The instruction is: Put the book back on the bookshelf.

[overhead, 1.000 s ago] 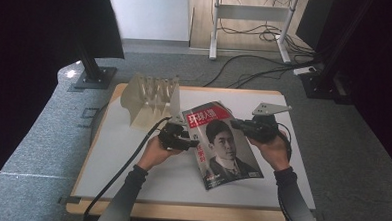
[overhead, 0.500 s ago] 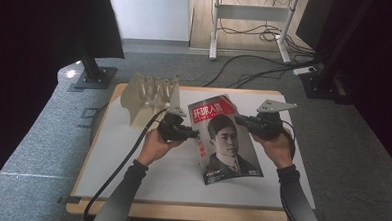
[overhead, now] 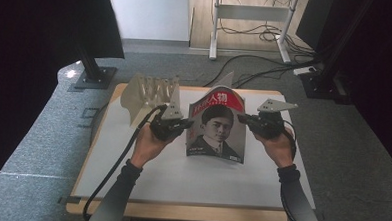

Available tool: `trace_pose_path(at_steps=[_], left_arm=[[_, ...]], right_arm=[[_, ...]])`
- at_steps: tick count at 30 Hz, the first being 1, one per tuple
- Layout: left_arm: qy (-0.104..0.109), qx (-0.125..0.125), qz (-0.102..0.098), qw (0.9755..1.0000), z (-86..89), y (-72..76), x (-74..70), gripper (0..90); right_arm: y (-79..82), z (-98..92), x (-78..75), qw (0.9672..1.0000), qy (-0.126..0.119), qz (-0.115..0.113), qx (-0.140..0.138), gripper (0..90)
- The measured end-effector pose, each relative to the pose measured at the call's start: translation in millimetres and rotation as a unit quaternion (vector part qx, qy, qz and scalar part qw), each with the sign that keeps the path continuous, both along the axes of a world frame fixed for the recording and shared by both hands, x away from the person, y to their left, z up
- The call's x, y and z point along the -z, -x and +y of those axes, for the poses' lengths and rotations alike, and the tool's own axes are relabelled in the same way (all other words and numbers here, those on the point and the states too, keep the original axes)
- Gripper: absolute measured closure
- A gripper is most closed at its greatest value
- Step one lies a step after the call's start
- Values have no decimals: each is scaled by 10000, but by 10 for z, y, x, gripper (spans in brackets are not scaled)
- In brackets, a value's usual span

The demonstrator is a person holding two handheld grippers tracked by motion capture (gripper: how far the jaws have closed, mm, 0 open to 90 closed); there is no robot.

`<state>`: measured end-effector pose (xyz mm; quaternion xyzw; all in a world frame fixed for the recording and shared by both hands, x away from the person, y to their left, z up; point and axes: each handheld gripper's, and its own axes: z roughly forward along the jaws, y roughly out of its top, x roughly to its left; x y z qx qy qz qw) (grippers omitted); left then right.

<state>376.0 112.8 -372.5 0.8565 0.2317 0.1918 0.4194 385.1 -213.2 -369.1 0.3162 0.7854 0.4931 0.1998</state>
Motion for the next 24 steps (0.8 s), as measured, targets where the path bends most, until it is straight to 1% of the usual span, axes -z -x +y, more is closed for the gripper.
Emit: trace_pose_path(at_steps=[1,2,3,4,5,6,7,8,9,11,12,13,14,15,17,18,19,20,21,22,23,24], left_arm=[[-28,87,-43,9999,-9,57,10,860],[-58,153,-76,9998,-25,78,10,849],[-95,205,-140,9996,-46,95,9,827],[-95,205,-140,9996,-46,95,9,807],[-116,280,-169,9994,-84,93,-15,779],[-44,260,-211,9994,-104,86,-37,747],[-44,260,-211,9994,-104,86,-37,739],[-8,265,-218,9994,-117,71,-67,727],[59,280,-184,9994,-135,52,-95,708],[114,262,-206,9994,-181,19,-136,703],[98,274,-98,9995,-232,-28,-146,691],[77,268,-62,9996,-259,-50,-138,682],[77,268,-62,9996,-259,-50,-138,691],[46,239,-49,9997,-298,-82,-115,731],[50,238,-48,9997,-301,-93,-109,839],[70,193,-67,9998,-298,-99,-108,839],[144,254,36,9996,-269,-123,-111,865],[144,254,36,9996,-269,-123,-111,866],[134,249,15,9996,-258,-122,-113,867],[147,259,35,9996,-243,-120,-121,868],[182,261,47,9995,-229,-115,-131,868],[200,270,48,9994,-217,-107,-143,868]], right_arm=[[5,-17,16,10000,-44,10,-5,859],[14,-39,33,10000,-89,3,8,859],[22,-67,44,9999,-109,5,-7,859],[22,-67,44,9999,-109,5,-7,859],[49,-111,54,9998,-171,5,-29,859],[60,-130,55,9998,-170,-29,-57,858],[60,-130,55,9998,-170,-29,-57,858],[87,-149,59,9998,-178,-42,-100,857],[96,-155,62,9997,-181,-52,-135,857],[106,-155,67,9997,-205,-63,-149,857],[118,-162,76,9996,-214,-78,-190,856],[122,-165,81,9995,-227,-90,-203,856],[125,-170,85,9994,-234,-94,-216,856],[127,-176,89,9994,-233,-96,-230,855],[134,-187,96,9995,-191,-110,-207,851],[134,-187,96,9995,-191,-110,-207,851],[135,-207,105,9998,-65,-101,-131,836],[135,-207,105,9998,-65,-101,-131,836],[131,-241,120,9999,-24,-121,-8,792],[128,-261,127,9999,-36,-124,23,765],[128,-261,127,9999,-36,-124,23,765],[130,-274,139,9999,0,-134,105,721]])
